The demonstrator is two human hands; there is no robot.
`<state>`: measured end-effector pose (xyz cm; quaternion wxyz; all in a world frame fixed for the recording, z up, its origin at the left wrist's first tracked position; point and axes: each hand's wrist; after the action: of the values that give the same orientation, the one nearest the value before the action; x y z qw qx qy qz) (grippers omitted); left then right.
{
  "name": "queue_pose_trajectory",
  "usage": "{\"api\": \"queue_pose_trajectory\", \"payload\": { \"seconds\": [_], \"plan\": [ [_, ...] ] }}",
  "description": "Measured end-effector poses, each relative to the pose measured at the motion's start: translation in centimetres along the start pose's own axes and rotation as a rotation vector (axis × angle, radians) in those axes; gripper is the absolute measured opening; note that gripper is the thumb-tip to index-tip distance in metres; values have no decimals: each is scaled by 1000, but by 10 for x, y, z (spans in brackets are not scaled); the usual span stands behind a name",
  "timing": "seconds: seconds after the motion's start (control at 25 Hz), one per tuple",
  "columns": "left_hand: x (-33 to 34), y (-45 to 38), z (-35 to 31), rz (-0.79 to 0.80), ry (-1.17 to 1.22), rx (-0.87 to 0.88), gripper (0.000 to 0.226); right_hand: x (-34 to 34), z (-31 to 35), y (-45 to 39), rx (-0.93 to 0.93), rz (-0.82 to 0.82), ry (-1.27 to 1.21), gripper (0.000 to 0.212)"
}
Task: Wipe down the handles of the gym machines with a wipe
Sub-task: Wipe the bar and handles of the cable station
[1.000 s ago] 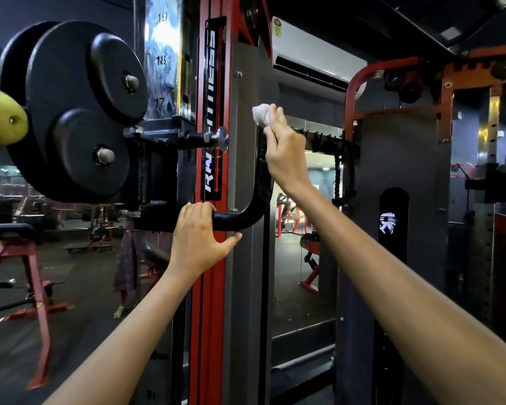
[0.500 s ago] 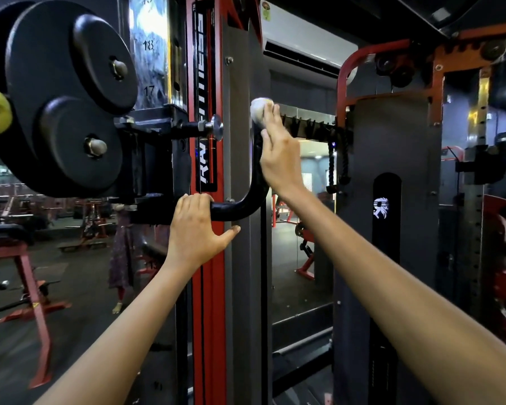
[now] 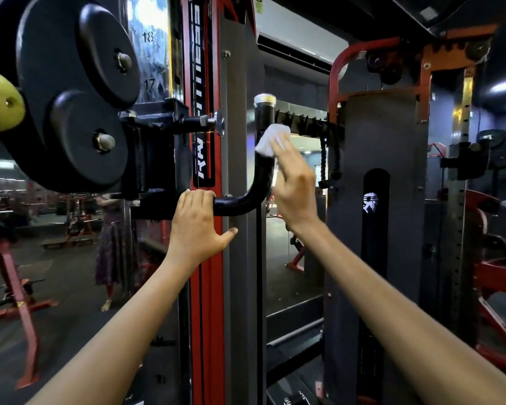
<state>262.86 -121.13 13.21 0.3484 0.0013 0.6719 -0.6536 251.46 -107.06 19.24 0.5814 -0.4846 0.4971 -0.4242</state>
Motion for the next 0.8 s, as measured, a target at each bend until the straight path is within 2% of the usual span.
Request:
{"api": "queue_pose_trajectory", "payload": {
  "seconds": [0.16, 0.36, 0.44, 0.6, 0.8],
  "plan": [
    [1, 0, 0, -3, 0, -9, 70, 10, 8, -15, 19, 32, 57, 29],
    [2, 0, 0, 0, 2, -12, 70, 10, -2, -19, 12, -180, 29, 17],
    [4, -1, 1, 4, -7, -8, 71, 16, 1, 2, 0, -181, 60, 13],
    [3, 0, 2, 15, -22, -6, 73, 13, 4, 36, -30, -63, 97, 16],
    [7, 1, 5, 7, -33, 17, 72, -1, 2, -25, -42, -194, 201, 18]
  ]
}}
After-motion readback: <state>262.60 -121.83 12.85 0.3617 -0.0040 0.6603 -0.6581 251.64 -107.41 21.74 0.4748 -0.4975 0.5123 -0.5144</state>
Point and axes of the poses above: each hand's wrist, its own y-axis away from the middle knuckle, its own x-axis out of the palm, z = x × y, and after that the axes turned 10 degrees about z, right-handed
